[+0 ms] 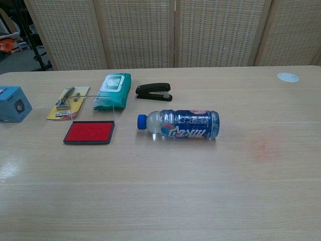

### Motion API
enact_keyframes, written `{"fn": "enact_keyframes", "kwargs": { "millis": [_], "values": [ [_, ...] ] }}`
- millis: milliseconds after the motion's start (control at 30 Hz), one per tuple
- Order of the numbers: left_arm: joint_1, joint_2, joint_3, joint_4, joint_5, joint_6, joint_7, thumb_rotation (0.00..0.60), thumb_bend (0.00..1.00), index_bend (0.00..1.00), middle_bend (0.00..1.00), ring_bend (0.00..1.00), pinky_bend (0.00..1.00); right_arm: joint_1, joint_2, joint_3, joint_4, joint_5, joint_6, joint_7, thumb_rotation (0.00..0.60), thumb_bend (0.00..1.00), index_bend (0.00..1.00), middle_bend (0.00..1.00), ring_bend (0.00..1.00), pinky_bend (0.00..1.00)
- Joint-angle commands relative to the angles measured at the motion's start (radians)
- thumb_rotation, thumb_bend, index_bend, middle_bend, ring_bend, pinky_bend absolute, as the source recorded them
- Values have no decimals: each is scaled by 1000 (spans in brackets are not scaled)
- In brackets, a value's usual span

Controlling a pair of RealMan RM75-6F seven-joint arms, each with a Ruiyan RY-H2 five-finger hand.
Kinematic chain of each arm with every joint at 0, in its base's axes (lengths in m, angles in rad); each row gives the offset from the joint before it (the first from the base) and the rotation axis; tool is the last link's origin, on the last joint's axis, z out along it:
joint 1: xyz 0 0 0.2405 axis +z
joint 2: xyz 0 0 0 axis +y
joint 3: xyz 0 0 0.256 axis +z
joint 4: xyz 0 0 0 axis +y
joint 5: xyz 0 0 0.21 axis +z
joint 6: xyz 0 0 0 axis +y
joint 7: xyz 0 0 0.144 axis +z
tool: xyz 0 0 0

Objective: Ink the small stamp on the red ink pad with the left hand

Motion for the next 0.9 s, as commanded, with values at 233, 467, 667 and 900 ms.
{"fn": "enact_keyframes", "kwargs": {
  "millis": [233, 467, 667, 900],
  "values": [
    [4, -70, -5, 76, -16, 5, 25, 600, 160, 501, 970, 988, 901, 0, 5, 2, -1, 5, -2, 15, 600, 0, 0, 0, 0, 0],
    [-1, -99, -1, 113, -4, 1, 13, 600, 253, 508, 971, 988, 901, 0, 8, 2, -1, 5, -6, 21, 600, 0, 0, 0, 0, 0],
    [-7, -107, 7, 124, 5, -9, 0, 600, 251, 508, 971, 988, 901, 0, 8, 2, -2, 6, -7, 21, 600, 0, 0, 0, 0, 0],
    [-13, -112, 13, 125, 10, -18, -5, 600, 297, 517, 971, 989, 901, 1, 10, 2, -2, 7, -10, 26, 600, 0, 0, 0, 0, 0]
  ]
}}
